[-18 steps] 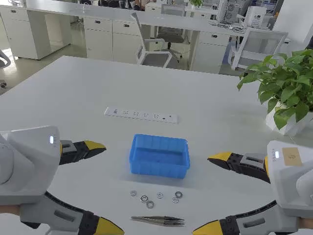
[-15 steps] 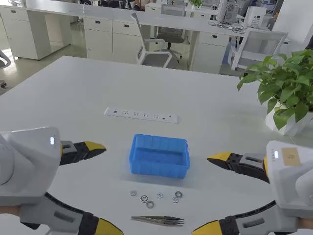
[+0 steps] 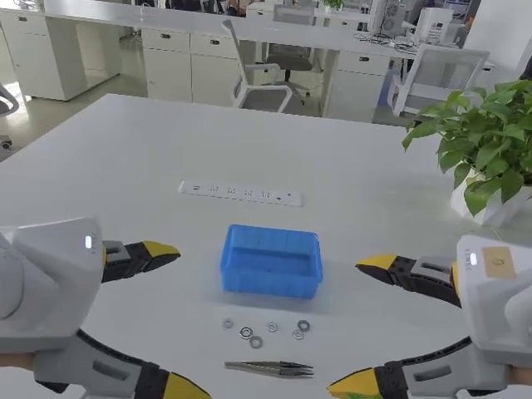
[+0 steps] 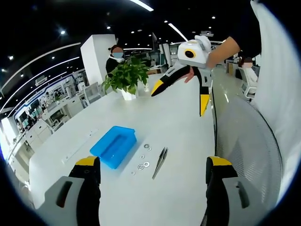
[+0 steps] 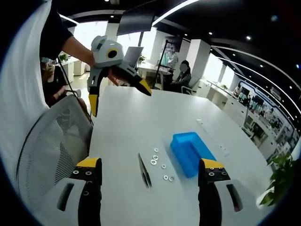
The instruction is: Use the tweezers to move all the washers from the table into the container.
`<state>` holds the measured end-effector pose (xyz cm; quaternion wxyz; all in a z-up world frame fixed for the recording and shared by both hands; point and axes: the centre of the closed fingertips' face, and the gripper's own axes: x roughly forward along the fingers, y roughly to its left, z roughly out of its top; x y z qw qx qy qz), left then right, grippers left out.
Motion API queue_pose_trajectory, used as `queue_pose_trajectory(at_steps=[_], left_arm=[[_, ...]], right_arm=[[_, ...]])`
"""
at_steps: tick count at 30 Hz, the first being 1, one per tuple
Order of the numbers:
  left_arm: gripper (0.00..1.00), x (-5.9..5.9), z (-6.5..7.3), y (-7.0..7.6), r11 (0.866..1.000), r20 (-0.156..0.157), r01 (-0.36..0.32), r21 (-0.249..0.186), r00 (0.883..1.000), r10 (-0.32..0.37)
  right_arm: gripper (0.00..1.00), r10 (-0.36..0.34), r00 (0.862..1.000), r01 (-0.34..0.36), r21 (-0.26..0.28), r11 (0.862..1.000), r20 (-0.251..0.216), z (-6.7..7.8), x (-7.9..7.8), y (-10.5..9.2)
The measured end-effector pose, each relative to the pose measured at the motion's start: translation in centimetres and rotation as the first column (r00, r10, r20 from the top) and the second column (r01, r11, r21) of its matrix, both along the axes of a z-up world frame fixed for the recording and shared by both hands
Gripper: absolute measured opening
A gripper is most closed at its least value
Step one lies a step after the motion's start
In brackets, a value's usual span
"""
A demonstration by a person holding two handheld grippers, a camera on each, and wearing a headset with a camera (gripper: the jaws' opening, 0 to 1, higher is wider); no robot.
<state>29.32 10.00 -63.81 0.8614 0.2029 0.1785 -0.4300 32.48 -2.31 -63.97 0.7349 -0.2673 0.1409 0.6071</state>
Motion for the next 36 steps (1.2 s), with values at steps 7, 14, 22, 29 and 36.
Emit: queue_pose_trajectory(at_steps=[7,14,22,29,36], left_arm=[[0.98,1.1,0.8,0.3,1.0,0.018,-0.024,-0.01,1.0,0.024],[0.98,1.5,0.8,0.3,0.999,0.018,-0.031,-0.015,0.999,0.031],[0.98,1.0,-0.3,0.7,1.0,-0.001,-0.02,0.003,1.0,0.02],[0.98,1.4,-0.6,0.8,1.0,0.002,-0.021,0.009,1.0,0.021],[0.98,2.0,-0.6,1.1,1.0,0.009,-0.018,0.024,1.0,0.018]], right_arm=[[0.84,-0.005,1.0,0.005,0.004,1.0,-0.006,0.1,0.3,-0.2],[0.84,-0.015,1.0,0.015,0.004,1.0,-0.007,-0.1,0.9,-0.3],[0.85,-0.032,0.999,0.032,0.006,0.999,-0.014,-0.2,1.4,-0.6],[0.85,-0.049,0.999,0.049,-0.003,0.999,-0.007,-0.4,2.1,-0.8],[0.84,-0.079,0.997,0.079,0.017,0.997,-0.016,0.0,3.1,-1.0]])
